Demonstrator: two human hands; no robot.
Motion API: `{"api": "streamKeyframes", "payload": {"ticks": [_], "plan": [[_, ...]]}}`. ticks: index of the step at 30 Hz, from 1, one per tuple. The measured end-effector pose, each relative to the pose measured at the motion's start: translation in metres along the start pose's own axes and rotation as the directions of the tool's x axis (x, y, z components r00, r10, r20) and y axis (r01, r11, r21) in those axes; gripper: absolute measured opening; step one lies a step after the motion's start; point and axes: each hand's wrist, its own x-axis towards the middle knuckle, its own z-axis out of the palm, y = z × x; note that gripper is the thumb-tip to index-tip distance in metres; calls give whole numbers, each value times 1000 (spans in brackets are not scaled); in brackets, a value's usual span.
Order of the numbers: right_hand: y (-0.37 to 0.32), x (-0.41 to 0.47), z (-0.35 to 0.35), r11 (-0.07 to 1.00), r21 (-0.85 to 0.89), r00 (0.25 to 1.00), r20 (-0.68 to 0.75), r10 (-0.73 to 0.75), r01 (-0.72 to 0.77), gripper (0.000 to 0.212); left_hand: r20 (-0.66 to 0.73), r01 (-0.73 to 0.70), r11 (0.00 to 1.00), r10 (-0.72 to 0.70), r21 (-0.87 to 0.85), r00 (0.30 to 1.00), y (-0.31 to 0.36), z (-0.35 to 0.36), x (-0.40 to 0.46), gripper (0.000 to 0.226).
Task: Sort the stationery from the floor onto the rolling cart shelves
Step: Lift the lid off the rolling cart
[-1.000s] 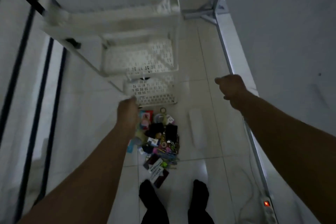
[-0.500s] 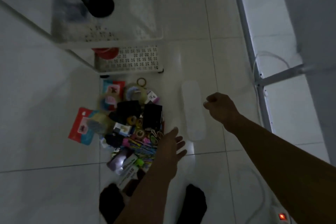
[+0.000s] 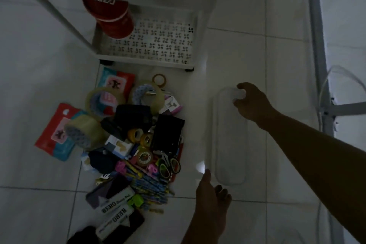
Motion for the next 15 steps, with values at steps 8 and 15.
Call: {"api": "streamKeyframes", "payload": {"ticks": [8, 15], "plan": [[-4, 19, 5, 992, -128, 993, 122, -3, 19, 52, 39, -10, 997, 13, -72, 999, 9, 10, 9, 44], [-23, -12, -21, 996, -92, 998, 63, -2, 8, 44, -1, -114, 978, 116, 177, 993, 29, -2, -30, 48]]}}
